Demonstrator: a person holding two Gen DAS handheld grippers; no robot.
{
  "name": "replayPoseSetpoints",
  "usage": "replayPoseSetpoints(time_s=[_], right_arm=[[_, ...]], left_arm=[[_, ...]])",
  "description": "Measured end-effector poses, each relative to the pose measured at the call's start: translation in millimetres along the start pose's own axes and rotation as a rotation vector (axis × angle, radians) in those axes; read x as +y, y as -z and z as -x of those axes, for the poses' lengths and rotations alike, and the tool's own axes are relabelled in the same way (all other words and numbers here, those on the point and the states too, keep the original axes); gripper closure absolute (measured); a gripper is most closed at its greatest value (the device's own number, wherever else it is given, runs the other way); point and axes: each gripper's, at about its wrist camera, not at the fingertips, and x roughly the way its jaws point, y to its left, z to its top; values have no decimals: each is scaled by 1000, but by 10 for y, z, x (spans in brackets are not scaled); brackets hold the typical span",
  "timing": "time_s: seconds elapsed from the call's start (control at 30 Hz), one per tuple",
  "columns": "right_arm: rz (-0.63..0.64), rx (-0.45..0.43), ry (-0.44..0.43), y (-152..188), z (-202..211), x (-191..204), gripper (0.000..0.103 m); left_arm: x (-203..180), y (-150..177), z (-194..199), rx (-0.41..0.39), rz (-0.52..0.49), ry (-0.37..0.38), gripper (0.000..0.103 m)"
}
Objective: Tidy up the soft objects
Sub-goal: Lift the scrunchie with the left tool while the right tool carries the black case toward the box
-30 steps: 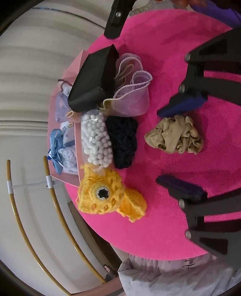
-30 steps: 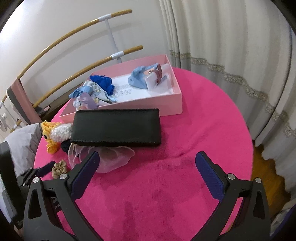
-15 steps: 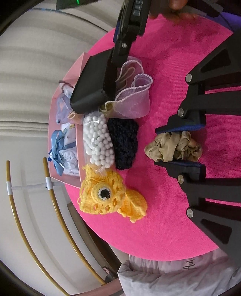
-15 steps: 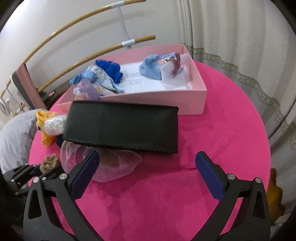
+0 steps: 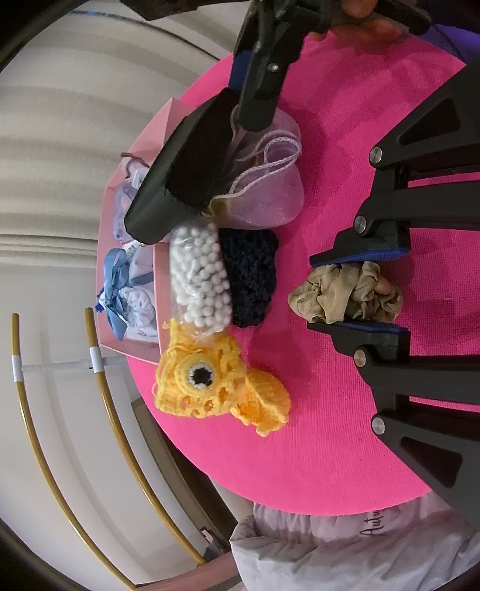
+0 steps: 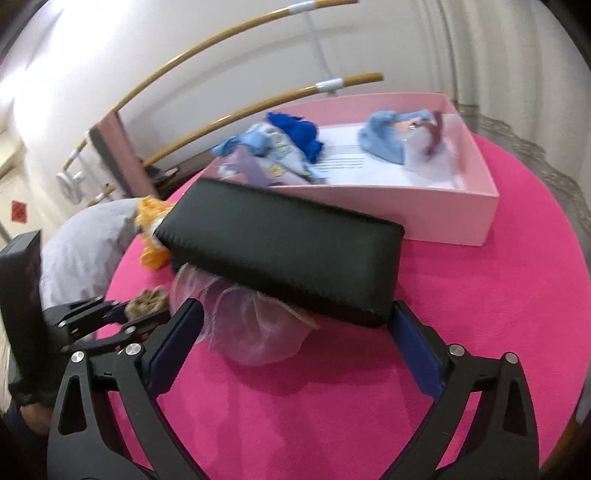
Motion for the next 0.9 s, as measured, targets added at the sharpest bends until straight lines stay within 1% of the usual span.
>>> replayPoseSetpoints(time_s=[0.13, 0.2, 0.27, 0.33, 0.4, 0.43, 0.47, 0.5, 0.53, 0.57, 0.6, 0.7, 0.77, 0.8, 0.83, 0.87, 0.9], right_arm=[[-18, 2, 89, -26, -13, -129, 6], [-6, 1, 98, -67, -7, -171, 6], [39, 6, 110, -126, -35, -174, 4], [72, 29, 93, -183, -114, -178, 4], [105, 50, 54, -220, -188, -164, 5], [111, 56, 21, -228, -213, -147, 5], [118, 62, -13, -238, -231, -130, 9], [127, 60, -30, -234, -226, -111, 22], [135, 55, -55, -237, -211, -87, 31], [140, 51, -99, -232, -178, -52, 50], [149, 48, -113, -227, -173, -20, 58], [199, 79, -96, -196, -200, 94, 59], [203, 76, -53, -192, -215, 96, 58], [198, 70, -38, -201, -215, 84, 49], [196, 61, -22, -217, -206, 63, 43], [200, 56, -13, -238, -205, 46, 32], [210, 50, 2, -254, -192, 45, 24]], left_arm=[[-13, -4, 29, -3, -2, 1, 80], [-12, -5, 37, -3, -4, -1, 80], [-13, -6, 35, -3, -3, -1, 80], [-16, -9, 42, -3, -2, -1, 80], [-25, -9, 56, -3, -6, -1, 80], [-24, -12, 61, -3, -7, -1, 80], [-22, -13, 66, -3, -8, -2, 80], [-18, -14, 72, -4, -8, -3, 80], [-13, -17, 79, -5, -8, -4, 80], [-9, -20, 86, -6, -8, -6, 80], [-7, -21, 86, -6, -7, -7, 80], [-17, -16, 101, -7, -8, -10, 80], [-35, -11, 110, -8, -10, -10, 80], [-44, -9, 117, -9, -11, -10, 80], [-52, -6, 132, -11, -14, -10, 80], [-51, -4, 137, -12, -16, -10, 80], [-54, -3, 148, -14, -18, -11, 79]])
